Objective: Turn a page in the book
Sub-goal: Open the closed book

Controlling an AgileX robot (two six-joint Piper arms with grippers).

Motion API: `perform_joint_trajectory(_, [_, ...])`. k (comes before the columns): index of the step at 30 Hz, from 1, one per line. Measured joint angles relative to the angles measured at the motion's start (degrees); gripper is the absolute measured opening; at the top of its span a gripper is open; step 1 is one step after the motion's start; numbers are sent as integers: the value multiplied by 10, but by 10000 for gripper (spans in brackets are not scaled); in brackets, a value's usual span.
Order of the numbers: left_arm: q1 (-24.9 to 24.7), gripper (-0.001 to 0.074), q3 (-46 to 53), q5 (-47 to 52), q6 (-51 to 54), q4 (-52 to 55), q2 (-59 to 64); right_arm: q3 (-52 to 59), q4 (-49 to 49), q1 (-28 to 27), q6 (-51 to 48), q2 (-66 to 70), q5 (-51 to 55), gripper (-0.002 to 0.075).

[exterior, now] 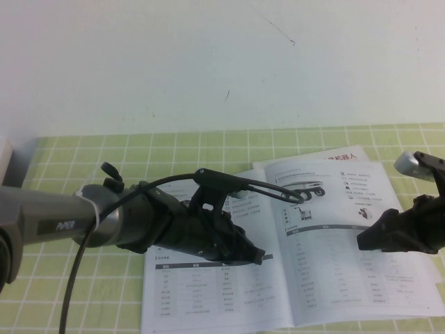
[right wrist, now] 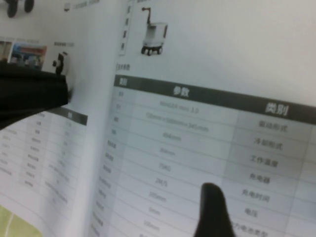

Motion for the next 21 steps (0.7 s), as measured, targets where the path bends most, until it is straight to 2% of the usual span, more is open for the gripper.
perform_joint_trajectory(3, [0, -4, 0, 0, 0, 0, 0, 0, 0, 0, -2, 0, 0, 435])
perform_joint_trajectory(6, [0, -3, 0, 0, 0, 0, 0, -3, -22, -1, -2, 0, 6, 400])
perform_joint_trajectory(9, [0, -4, 0, 0, 0, 0, 0, -21, -89, -8, 24, -10, 23, 300])
perform_joint_trajectory(13, [0, -4, 0, 1, 0, 0, 0, -54, -257, -11, 121, -50, 56, 90])
perform_joint_trajectory(17, [0, -4, 0, 1, -1, 0, 0, -56, -420, -9, 246, -92, 64, 20])
perform_joint_trajectory(19, [0, -4, 0, 1, -1, 0, 0, -48, -454, -6, 283, -100, 45, 9])
perform_joint_trajectory(21, [0, -4, 0, 1, -1, 0, 0, -43, -445, -5, 291, -99, 25, 6])
